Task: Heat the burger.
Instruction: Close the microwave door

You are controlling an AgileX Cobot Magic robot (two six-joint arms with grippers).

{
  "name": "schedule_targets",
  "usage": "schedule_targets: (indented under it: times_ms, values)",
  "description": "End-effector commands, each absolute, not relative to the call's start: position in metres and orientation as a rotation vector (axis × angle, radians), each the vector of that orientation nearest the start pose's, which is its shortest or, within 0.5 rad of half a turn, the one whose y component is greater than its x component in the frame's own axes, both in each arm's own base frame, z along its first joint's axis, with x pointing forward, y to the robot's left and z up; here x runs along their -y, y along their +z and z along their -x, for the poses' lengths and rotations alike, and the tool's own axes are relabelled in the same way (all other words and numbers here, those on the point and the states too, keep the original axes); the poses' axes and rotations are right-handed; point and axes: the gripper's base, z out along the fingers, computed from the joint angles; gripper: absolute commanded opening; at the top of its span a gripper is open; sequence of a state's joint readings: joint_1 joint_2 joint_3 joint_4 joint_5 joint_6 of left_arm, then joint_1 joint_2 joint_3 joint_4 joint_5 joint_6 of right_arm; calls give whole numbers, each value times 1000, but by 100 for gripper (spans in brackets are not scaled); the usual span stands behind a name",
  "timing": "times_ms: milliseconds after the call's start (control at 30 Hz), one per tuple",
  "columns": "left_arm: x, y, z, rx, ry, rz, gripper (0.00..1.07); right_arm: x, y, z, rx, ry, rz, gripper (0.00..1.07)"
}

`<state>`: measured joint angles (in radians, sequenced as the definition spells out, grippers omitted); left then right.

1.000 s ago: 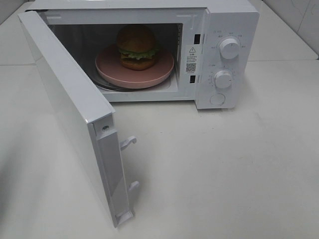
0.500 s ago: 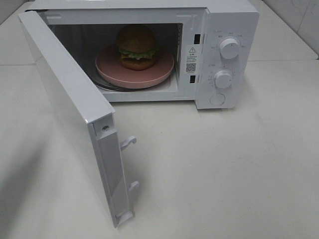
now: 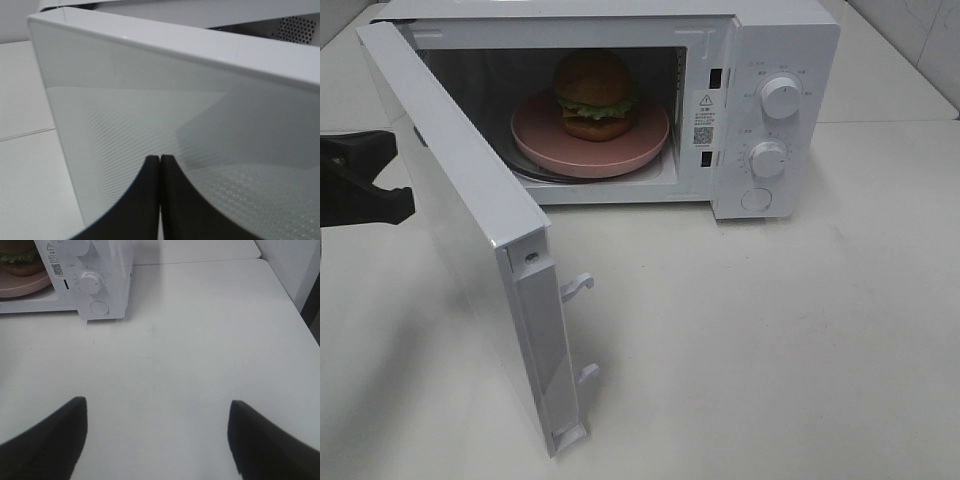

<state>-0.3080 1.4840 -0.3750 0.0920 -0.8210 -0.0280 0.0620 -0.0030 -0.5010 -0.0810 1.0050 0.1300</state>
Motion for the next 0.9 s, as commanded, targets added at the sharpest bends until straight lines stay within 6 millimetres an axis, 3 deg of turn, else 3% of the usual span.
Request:
schedule_targets:
  times_ms: [33, 400, 900]
  values:
    - [90, 188, -244, -1725, -281, -357, 0, 6, 282, 7, -1952, 23, -62, 74]
    - [131, 185, -269, -1690, -359, -430, 0, 6, 282, 7, -1952, 23, -62, 74]
    - [165, 183, -295, -1686, -402, -430, 0, 6, 282, 7, -1952, 23, -62, 73]
